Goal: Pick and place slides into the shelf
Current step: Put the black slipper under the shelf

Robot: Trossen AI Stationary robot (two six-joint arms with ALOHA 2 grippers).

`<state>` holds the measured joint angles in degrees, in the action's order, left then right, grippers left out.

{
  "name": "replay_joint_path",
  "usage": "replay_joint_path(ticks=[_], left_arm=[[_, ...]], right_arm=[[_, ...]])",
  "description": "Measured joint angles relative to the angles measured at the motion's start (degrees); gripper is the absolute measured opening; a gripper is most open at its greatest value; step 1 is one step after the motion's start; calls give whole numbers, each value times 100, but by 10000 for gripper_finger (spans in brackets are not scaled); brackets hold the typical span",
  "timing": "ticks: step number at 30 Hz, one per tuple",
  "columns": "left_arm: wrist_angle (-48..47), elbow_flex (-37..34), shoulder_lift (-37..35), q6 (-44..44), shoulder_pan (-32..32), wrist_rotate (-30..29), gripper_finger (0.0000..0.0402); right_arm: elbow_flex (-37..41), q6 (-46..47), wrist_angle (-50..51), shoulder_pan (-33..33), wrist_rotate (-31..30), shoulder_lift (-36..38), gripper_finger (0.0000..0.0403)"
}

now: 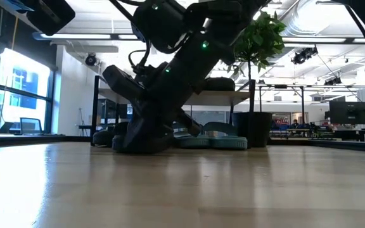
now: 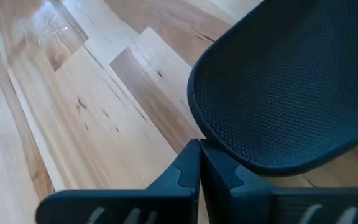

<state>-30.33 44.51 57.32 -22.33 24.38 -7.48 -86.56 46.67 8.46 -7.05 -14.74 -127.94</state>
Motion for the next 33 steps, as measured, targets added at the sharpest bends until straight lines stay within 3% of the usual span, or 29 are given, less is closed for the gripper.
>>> replay_joint_path(ticks=[24, 33], left_arm=[[26, 0, 43, -41, 0, -341, 3], [-624, -1, 523, -78, -5, -1601, 3]], right_arm=[[1, 512, -303, 178, -82, -2, 0], [3, 341, -304, 184, -46, -2, 0]])
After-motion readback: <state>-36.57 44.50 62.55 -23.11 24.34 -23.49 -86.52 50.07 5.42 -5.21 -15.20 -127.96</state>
